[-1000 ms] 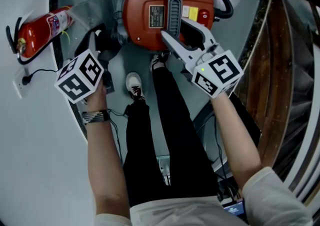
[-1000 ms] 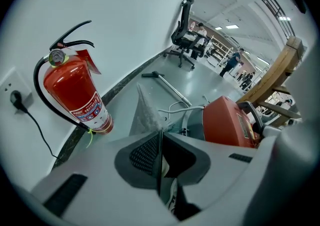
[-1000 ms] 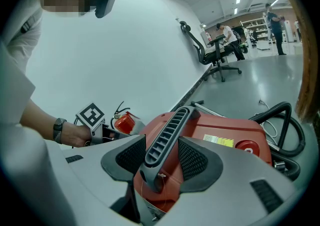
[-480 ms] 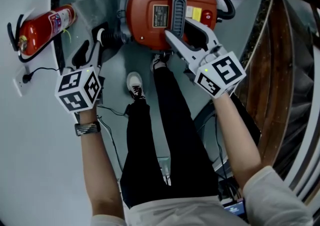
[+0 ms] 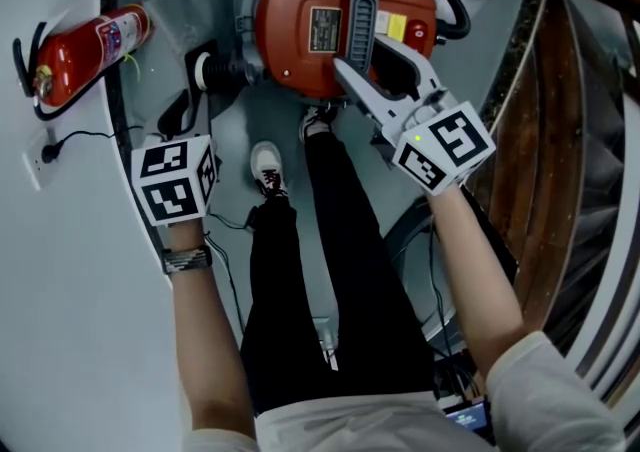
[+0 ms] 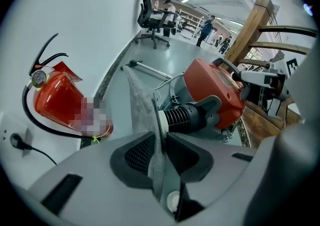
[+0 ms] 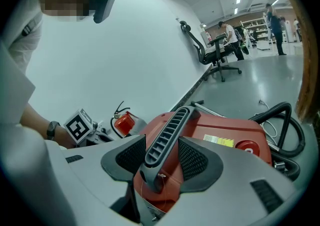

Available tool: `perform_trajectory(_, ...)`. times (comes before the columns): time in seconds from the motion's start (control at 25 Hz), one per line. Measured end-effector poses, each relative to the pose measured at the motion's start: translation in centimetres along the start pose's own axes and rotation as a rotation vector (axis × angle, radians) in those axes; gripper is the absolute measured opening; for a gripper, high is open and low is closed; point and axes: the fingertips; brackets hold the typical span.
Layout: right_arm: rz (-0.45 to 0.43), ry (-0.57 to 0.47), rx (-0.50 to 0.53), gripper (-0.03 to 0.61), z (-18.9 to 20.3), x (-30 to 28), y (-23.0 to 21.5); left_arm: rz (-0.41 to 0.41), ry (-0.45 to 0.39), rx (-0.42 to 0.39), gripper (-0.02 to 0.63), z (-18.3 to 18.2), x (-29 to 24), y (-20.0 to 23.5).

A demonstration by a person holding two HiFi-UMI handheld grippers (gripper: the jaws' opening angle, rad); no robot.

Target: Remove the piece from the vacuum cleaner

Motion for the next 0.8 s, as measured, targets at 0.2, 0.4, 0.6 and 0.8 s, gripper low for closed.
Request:
perform_trajectory(0.2, -0.001, 0.003, 0.0, 0.198, 0.0, 0.0, 0.0, 0.01, 0.024, -0.025, 0.048, 0.0, -0.2, 0.1)
perform_trajectory(0.4, -0.004, 0.006, -0.003, 0.198, 0.0, 0.0, 0.0, -0.048, 0.049, -0.044, 0.041, -0.1, 0.1, 1.4)
perform_trajectory(0.6, 0.003, -0.003, 0.001, 0.198, 0.0, 0.1, -0.1, -0.063, 0.047, -0.04, 0.034, -0.7, 0.6, 3.9)
perform_trajectory(0.8, 0.006, -0.003, 0.001, 0.198, 0.0, 0.1, -0.1, -0.061, 0.049, -0.032, 0.034, -0.2, 0.6, 4.0)
Point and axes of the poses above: the fingertips, and each gripper's own axes: x backward along the fingers, y to its left, z out of its underside, and after that the axes turned 15 degrees about z, right-handed
